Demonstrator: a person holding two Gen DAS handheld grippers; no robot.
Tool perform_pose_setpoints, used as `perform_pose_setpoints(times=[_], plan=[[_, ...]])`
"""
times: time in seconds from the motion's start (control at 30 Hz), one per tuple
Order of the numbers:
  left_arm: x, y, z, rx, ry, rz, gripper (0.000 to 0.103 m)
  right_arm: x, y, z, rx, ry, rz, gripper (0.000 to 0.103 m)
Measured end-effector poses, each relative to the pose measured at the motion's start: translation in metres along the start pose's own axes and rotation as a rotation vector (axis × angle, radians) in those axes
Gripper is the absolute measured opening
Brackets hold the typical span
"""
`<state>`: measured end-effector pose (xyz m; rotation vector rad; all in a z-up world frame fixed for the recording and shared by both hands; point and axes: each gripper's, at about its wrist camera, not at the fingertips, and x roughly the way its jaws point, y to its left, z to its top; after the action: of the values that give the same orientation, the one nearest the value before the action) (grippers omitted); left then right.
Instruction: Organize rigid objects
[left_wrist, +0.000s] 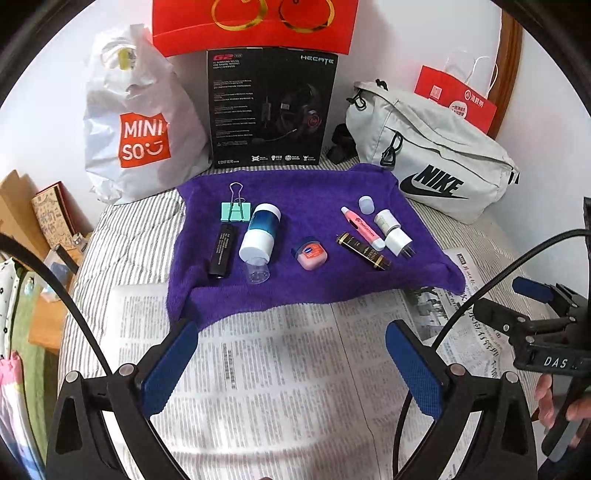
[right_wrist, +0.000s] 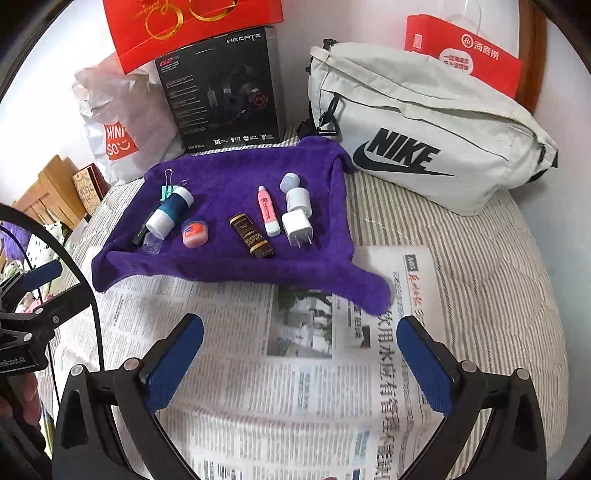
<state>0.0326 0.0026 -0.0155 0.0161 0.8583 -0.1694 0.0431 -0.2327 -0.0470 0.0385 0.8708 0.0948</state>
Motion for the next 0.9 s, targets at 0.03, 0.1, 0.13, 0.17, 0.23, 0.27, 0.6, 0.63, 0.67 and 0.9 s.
perform_pose_setpoints(times=[0.03, 0.1, 0.13, 0.17, 0.23, 0.27, 0.6, 0.63, 0.67, 0.9], plan=[[-0.004, -0.001, -0.001, 0.001, -0.010, 0.014, 0.103, -0.004, 0.001, -0.002, 0.000, -0.004, -0.008, 0.103], [-0.011, -0.002, -0.003, 0.002, -0.020, 0.034, 0.103, -0.011, 0.002, -0.005, 0.007, -0.012, -0.020, 0.103], [-0.013, -0.002, -0.004, 0.000, -0.023, 0.036, 0.103, -0.014, 0.003, -0.006, 0.008, -0.015, -0.021, 0.103], [-0.016, -0.001, -0.006, -0.004, -0.028, 0.036, 0.103, -0.017, 0.003, -0.007, 0.008, -0.018, -0.022, 0.103], [-0.020, -0.001, -0.008, -0.006, -0.032, 0.028, 0.103, -0.022, 0.005, -0.008, 0.001, -0.024, -0.032, 0.103], [-0.021, -0.001, -0.009, -0.004, -0.032, 0.026, 0.103, -0.025, 0.006, -0.009, -0.003, -0.025, -0.037, 0.103], [-0.032, 0.005, -0.017, -0.021, -0.041, 0.052, 0.103, -0.039, 0.004, -0.013, -0.001, -0.043, -0.063, 0.103], [-0.032, 0.004, -0.017, -0.016, -0.039, 0.056, 0.103, -0.040, 0.004, -0.013, 0.003, -0.042, -0.062, 0.103], [-0.032, 0.004, -0.017, -0.013, -0.038, 0.060, 0.103, -0.041, 0.004, -0.014, 0.005, -0.040, -0.061, 0.103], [-0.034, 0.004, -0.018, -0.010, -0.040, 0.072, 0.103, -0.045, 0.004, -0.018, 0.000, -0.048, -0.059, 0.103]])
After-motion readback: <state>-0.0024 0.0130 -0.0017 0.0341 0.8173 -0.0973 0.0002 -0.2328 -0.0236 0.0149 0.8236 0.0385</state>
